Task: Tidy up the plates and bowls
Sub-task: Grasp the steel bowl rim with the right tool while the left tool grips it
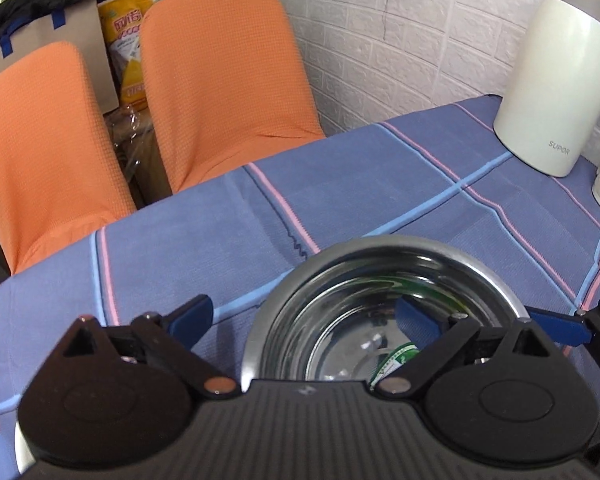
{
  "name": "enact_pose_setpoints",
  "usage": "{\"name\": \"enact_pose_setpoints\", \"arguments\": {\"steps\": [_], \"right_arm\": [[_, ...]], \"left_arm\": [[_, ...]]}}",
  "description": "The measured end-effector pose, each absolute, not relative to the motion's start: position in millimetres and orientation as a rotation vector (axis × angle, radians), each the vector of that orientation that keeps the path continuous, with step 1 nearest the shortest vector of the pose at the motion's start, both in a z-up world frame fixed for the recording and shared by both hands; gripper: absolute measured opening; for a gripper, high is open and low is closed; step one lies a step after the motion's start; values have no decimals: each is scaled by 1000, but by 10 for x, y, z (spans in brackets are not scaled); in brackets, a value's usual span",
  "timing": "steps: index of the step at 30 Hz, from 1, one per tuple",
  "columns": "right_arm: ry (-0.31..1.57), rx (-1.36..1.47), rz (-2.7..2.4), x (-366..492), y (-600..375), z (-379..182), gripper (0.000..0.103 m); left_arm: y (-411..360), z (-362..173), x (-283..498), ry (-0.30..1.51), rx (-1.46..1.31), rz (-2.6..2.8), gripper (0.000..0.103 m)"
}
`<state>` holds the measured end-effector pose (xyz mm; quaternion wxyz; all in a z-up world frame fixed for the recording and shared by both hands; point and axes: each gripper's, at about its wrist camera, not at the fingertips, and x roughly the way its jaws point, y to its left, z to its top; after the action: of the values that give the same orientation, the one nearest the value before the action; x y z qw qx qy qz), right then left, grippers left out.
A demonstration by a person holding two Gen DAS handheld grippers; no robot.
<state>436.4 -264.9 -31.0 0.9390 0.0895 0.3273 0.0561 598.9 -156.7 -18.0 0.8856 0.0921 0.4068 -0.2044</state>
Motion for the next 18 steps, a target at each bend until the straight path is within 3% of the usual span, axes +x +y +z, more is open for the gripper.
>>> {"name": "enact_pose_setpoints", "arguments": {"steps": [3, 4, 5, 10, 18], "right_arm": [[657, 164, 126, 4411, -2576, -299, 85], [656, 155, 138, 4412, -2552, -303, 85], [654, 145, 159, 4407, -2521, -308, 85], [651, 148, 231, 4397, -2460, -335, 81], [684, 231, 273, 4397, -2459, -275, 82]], "left_arm": [[-1548, -209, 5995, 854, 194, -429, 95], [-1554, -235, 6007, 863, 196, -427, 90], [-1557, -260, 6019, 876, 197, -429, 78], [-1567, -261, 6008, 884, 185, -461, 65], [-1527, -242, 6002, 899, 209, -501, 62]]}}
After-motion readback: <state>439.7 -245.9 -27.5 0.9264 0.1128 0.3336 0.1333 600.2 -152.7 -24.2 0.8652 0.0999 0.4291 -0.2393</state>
